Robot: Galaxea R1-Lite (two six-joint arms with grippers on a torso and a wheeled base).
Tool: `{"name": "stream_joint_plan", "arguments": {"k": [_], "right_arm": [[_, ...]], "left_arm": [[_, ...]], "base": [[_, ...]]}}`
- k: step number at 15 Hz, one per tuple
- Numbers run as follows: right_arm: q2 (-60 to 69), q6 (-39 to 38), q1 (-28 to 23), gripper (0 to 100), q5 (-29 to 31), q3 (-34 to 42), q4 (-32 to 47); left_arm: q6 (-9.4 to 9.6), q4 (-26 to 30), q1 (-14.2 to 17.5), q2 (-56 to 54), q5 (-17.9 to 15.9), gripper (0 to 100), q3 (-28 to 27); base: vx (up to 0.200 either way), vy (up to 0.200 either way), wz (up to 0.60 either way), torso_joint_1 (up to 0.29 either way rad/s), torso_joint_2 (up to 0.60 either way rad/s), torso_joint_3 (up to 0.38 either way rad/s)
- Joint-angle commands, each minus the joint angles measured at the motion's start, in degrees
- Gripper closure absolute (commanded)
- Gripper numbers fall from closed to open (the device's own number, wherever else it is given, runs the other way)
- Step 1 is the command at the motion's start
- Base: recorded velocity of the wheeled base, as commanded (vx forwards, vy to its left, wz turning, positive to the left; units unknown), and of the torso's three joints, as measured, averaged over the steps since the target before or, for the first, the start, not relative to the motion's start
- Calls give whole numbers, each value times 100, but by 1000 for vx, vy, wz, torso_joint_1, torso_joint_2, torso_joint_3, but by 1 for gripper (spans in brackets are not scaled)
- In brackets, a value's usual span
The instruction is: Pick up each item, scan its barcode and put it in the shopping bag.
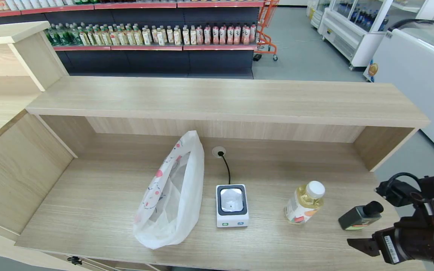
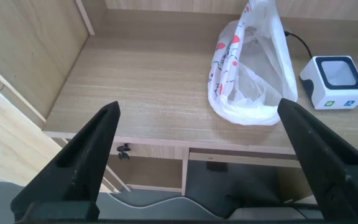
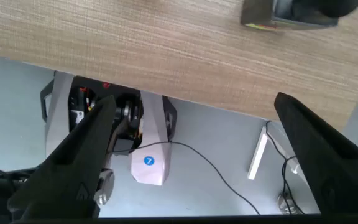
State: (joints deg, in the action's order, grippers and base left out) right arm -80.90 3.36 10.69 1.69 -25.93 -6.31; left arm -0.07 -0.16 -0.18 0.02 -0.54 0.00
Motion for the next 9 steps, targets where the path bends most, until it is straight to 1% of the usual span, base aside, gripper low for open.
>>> {"name": "stream_joint_plan", "arguments": {"k": [1,3,4,5,7,9], "right_arm": [[-805,6,170,0,24,70,-423],[-1341,-11,249,0,15,114,-1144],[-1455,-20,258,0,15,132,-1328],[-1684,-46,337,0,6,167,-1750],[-2290,-117,548,0,6,158,-2858],[-2633,-126,759,0,15,167,-3464]], "left_arm": [[-1,-2,1,-2,1,0,0],[-1,-2,1,-2,1,0,0],[-1,-2,1,-2,1,0,0],[-1,-2,1,-2,1,0,0],[-1,-2,1,-2,1,0,0],[-1,-2,1,6,1,0,0]], "base": [[0,0,0,0,0,0],[0,0,0,0,0,0],[0,0,0,0,0,0],[0,0,0,0,0,0],[0,0,0,0,0,0],[0,0,0,0,0,0]]}}
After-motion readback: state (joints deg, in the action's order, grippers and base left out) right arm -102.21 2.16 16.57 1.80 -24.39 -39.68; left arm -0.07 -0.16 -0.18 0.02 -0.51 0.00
